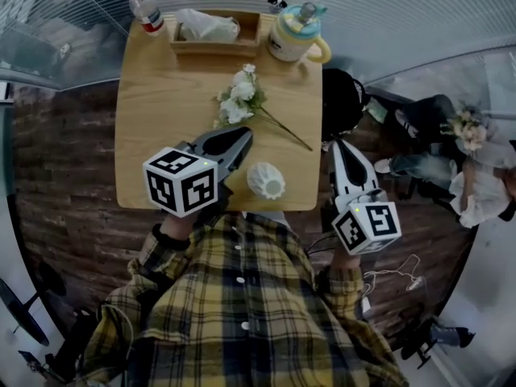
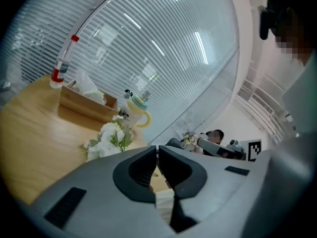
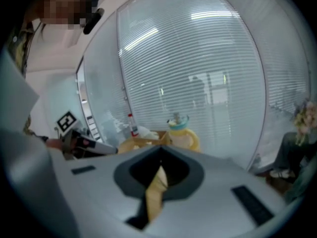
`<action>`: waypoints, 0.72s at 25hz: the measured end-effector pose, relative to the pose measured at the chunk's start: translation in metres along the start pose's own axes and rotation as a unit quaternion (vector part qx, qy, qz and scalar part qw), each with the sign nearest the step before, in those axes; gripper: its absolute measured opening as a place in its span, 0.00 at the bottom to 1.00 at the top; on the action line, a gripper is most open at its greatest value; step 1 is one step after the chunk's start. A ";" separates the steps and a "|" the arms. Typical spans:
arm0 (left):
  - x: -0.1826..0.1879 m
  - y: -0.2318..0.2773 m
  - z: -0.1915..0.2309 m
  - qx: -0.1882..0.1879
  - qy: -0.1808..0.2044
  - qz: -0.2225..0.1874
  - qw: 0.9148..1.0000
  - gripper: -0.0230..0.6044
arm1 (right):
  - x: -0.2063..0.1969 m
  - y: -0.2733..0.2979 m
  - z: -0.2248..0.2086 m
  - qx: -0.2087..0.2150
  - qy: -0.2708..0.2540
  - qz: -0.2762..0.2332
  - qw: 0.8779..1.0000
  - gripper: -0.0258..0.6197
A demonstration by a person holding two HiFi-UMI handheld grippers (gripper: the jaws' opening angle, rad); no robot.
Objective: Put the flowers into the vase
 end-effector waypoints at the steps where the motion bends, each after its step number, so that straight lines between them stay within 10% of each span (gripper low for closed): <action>1: -0.003 0.002 0.004 0.003 -0.018 0.003 1.000 0.05 | -0.002 0.001 -0.001 0.002 0.004 0.001 1.000 0.06; 9: -0.029 0.026 0.031 0.019 -0.087 0.046 0.995 0.19 | -0.012 0.005 -0.010 0.005 0.021 0.008 1.000 0.06; 18: -0.063 0.075 0.039 0.032 -0.082 0.135 0.987 0.31 | -0.022 0.005 -0.020 -0.001 0.038 0.016 0.999 0.06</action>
Point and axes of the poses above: the fingertips, and each gripper's own axes: y forward along the fingers, z to its left, x out of its top, the point moved 1 cm from there along -y, backward along the fingers, and after that the axes turned 6 degrees about x, right-handed, at the moved point
